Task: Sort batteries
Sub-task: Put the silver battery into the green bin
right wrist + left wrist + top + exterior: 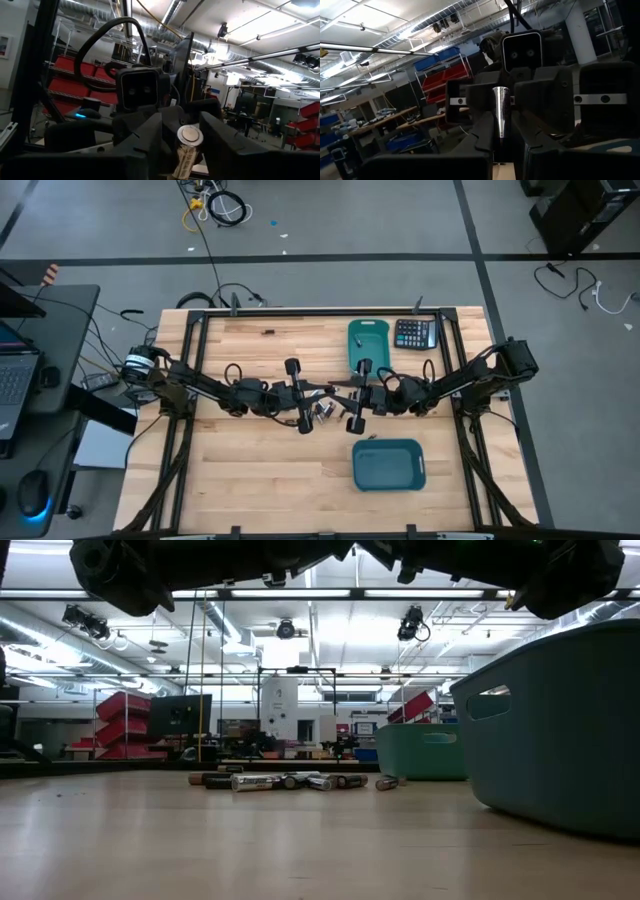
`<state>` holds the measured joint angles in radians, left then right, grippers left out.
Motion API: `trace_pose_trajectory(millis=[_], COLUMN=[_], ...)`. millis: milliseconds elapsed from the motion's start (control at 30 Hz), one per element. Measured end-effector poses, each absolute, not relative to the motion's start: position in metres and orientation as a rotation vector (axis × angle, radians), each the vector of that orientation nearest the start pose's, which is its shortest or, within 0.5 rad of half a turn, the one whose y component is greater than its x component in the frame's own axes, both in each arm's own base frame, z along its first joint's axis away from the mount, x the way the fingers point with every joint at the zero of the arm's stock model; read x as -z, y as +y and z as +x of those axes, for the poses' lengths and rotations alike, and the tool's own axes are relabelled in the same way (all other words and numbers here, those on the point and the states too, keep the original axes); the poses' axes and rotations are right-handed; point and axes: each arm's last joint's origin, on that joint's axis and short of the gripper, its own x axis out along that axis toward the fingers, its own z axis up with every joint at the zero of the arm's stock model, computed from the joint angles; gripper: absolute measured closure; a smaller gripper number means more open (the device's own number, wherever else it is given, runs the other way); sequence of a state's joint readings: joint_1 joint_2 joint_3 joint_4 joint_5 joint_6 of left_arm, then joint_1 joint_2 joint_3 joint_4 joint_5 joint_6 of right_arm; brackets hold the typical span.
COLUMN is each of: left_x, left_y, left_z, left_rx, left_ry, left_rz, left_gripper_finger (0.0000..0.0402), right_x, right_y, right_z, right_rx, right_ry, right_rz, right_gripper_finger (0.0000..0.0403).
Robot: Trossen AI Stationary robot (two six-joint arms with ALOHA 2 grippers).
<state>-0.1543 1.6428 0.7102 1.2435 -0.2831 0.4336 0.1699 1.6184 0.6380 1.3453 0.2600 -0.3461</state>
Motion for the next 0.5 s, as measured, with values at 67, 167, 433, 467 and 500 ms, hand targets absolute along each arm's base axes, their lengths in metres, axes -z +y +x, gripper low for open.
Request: trace_pose_trajectory(millis=[67, 167, 433, 467, 500], left_x=[-0.235, -0.2349, -0.2337, -0.2334, -0.2333], left_y=[-0.0418, -0.042, -0.0429, -0.0429, -0.043], left_z=[0.3215, 0.3215, 0.3218, 0.3219, 0.3219], left_rx=[-0.191, -0.189, -0.182, -0.181, -0.177], left_ry=[-0.27, -0.269, -0.258, -0.256, -0.253], left_rz=[0.362, 0.363, 0.366, 0.367, 0.368], left_gripper_finger=[0.0378, 0.0369, 0.0335, 0.0333, 0.0332], right_x=[-0.2312, -0.2315, -0.2314, -0.2313, -0.2312], right_y=[0.0448, 0.0448, 0.0448, 0.0448, 0.0448], right_z=[0.3051, 0.3049, 0.305, 0.305, 0.305], right_rx=[0.151, 0.151, 0.151, 0.151, 0.151], right_ry=[-0.336, -0.337, -0.336, -0.335, -0.334], right_rz=[-0.272, -0.276, -0.277, -0.278, -0.278], right_gripper_finger=[0.0304, 0.0325, 0.0359, 0.0359, 0.0359])
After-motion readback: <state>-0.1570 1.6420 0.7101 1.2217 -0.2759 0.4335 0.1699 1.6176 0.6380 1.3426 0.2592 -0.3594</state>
